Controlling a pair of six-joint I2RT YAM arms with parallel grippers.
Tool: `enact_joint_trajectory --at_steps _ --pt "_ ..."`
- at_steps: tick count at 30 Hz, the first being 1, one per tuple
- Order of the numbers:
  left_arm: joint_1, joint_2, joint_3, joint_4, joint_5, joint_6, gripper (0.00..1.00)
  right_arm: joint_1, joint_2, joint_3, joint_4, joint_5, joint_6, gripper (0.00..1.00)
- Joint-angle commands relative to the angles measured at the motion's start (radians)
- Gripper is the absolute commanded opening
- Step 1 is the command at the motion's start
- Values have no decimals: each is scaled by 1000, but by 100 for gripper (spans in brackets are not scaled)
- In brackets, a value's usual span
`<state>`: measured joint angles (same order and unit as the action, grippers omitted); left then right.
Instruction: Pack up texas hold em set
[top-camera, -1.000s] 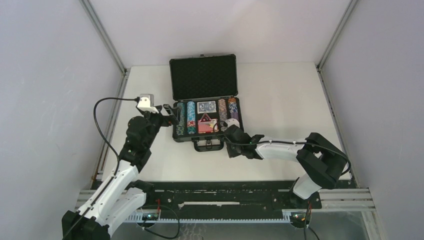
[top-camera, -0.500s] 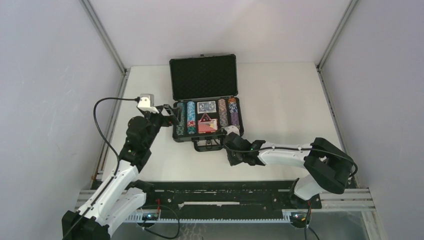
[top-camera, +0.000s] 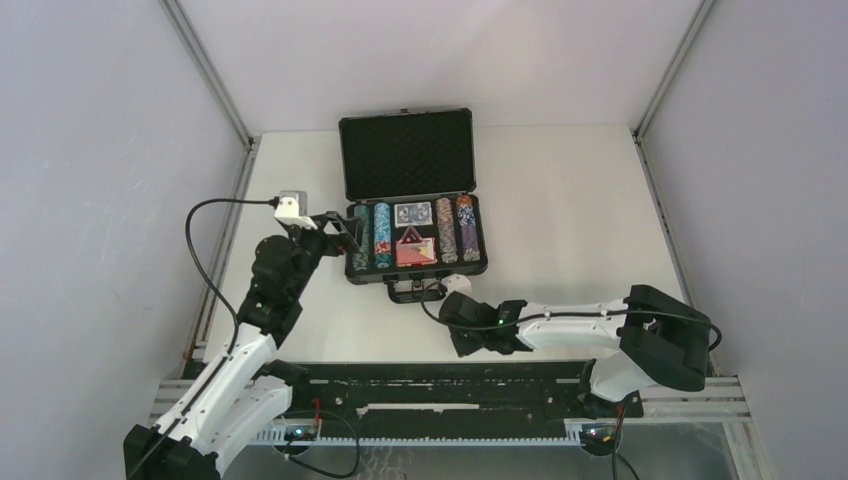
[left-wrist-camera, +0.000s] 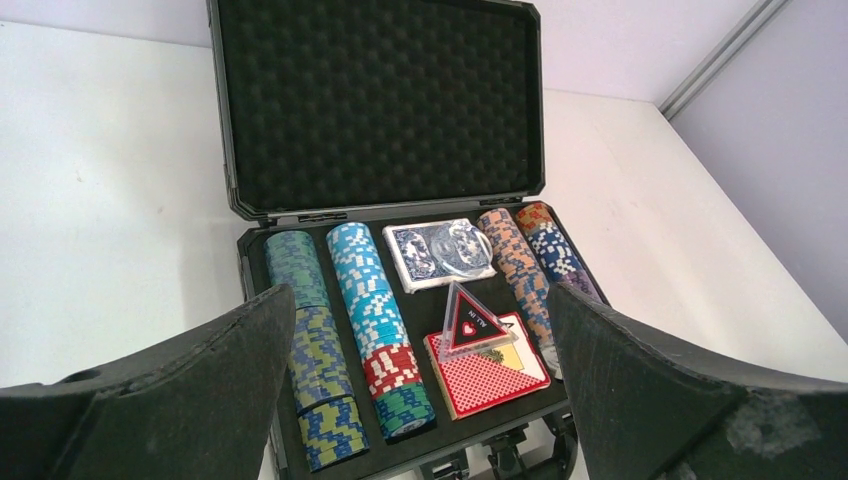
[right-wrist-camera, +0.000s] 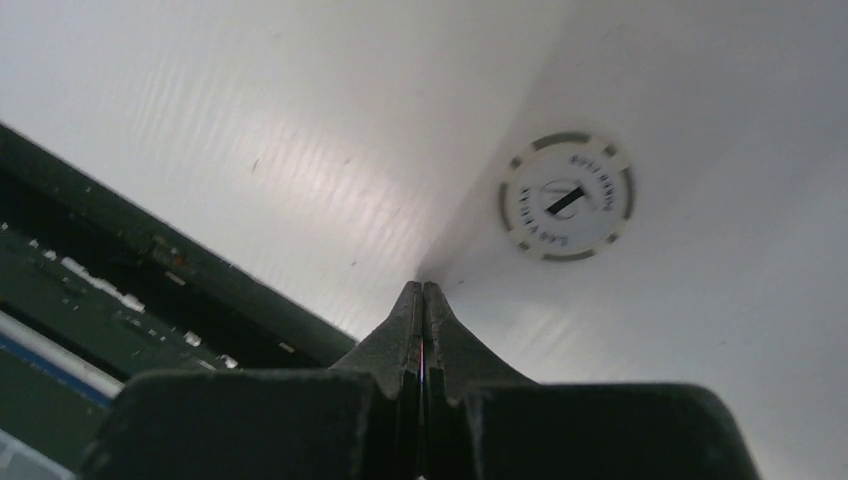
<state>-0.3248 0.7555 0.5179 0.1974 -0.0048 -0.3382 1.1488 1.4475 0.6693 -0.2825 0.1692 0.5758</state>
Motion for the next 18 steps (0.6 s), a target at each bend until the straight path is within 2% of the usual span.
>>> enact_joint_trajectory --at_steps 1,6,11,14,15,16,17,18 --pt "-3 -18 -13 33 20 -24 100 67 -22 -8 -15 27 78 0" --pt "-5 -20 -15 35 21 -25 100 72 -86 -8 -36 65 76 0" --pt "-5 -12 -14 37 21 -25 100 -77 -162 -3 -32 36 -10 0" --pt "-8 -3 -11 39 23 -23 100 -178 -146 16 -22 13 -67 26" --pt "-8 -3 -10 40 24 -23 100 -205 -129 27 -19 8 -83 31" --pt "-8 -3 -11 40 24 -25 100 -230 -108 42 -21 11 -94 31" --pt "-8 -3 -11 40 25 -24 100 -248 -83 57 -18 13 -105 26" --pt "-7 -5 -10 40 25 -22 100 -263 -62 72 -14 13 -113 16"
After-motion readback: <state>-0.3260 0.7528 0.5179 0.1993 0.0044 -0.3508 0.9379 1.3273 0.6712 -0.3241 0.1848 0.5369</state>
